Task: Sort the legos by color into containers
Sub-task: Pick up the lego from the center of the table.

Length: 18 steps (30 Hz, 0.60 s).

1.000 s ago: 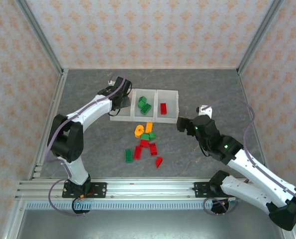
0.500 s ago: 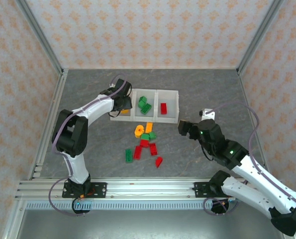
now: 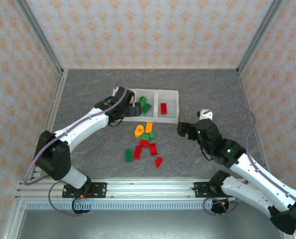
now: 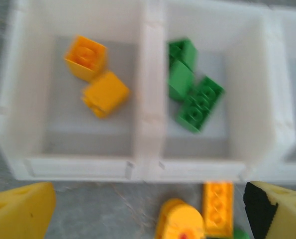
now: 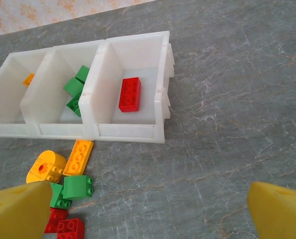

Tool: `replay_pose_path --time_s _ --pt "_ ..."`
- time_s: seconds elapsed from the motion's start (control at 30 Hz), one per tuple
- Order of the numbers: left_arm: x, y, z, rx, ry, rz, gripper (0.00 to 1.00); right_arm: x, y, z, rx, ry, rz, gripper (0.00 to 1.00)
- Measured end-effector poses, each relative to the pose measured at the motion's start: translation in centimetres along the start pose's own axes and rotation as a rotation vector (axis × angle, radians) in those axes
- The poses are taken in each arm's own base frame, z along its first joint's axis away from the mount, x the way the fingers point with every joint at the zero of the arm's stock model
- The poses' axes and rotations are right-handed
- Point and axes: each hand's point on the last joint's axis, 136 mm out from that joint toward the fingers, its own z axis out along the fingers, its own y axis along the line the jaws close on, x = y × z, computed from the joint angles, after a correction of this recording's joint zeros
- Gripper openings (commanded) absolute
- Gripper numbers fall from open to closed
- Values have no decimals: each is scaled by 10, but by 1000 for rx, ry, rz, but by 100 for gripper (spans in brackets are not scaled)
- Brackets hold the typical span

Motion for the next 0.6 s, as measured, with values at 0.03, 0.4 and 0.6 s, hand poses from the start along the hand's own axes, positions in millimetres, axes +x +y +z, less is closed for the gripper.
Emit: replay_pose_path --time_s 0.03,0.4,0.6 --pt "8 -8 0 16 13 23 99 1 0 1 2 4 -2 100" --pt "58 -35 28 41 154 139 97 4 -1 3 8 13 -6 100" --pt "87 -36 52 11 235 199 84 4 -1 3 9 13 -6 100"
